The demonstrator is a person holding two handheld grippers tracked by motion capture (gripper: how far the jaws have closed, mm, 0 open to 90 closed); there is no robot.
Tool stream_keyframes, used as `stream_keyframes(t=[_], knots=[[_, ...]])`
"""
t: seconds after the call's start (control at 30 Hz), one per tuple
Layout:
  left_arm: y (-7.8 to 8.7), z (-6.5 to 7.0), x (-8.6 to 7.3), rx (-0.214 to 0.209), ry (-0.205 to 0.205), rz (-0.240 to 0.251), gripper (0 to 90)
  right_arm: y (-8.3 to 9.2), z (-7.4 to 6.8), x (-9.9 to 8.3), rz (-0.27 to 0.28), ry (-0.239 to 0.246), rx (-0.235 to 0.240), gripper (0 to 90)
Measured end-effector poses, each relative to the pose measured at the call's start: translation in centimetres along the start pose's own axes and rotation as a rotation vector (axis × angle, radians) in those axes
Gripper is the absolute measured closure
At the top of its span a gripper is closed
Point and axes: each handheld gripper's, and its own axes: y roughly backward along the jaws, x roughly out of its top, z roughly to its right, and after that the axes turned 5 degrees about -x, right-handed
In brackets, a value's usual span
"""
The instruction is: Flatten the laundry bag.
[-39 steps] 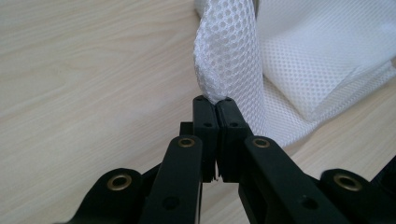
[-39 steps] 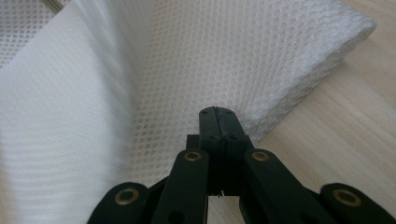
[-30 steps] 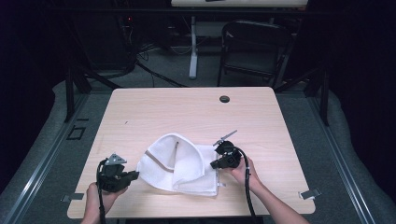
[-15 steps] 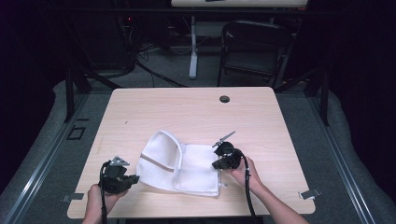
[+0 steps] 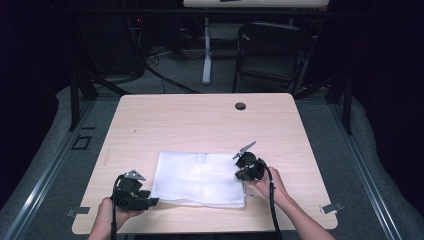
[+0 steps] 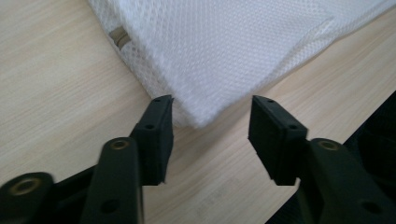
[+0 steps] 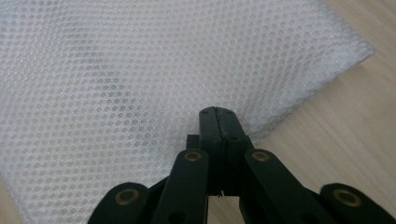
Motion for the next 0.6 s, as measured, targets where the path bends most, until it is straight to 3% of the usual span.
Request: stream_keyframes(t=[0.13,0.27,0.5,0.6], knots=[[0.9,0.0,-0.2,0.015,0.01,0.018,37.9,0.1,0.1,0.0,0.001,0.001,0.01,88.3],[1.4,-0.1,-0.1,0.051,0.003,0.057,31.5,0.9,0.2,0.0,-0.001,0.044,0.013,76.4],[1.2,-0.2,0.4,0.066,-0.015,0.059,21.9,3.6,-1.0,-0.4,0.05,0.056,0.04,55.6],[1.0,-0.4,0.7,0.055,-0.018,0.069,21.8,4.6,-1.7,-0.5,0.053,0.079,0.048,50.3]])
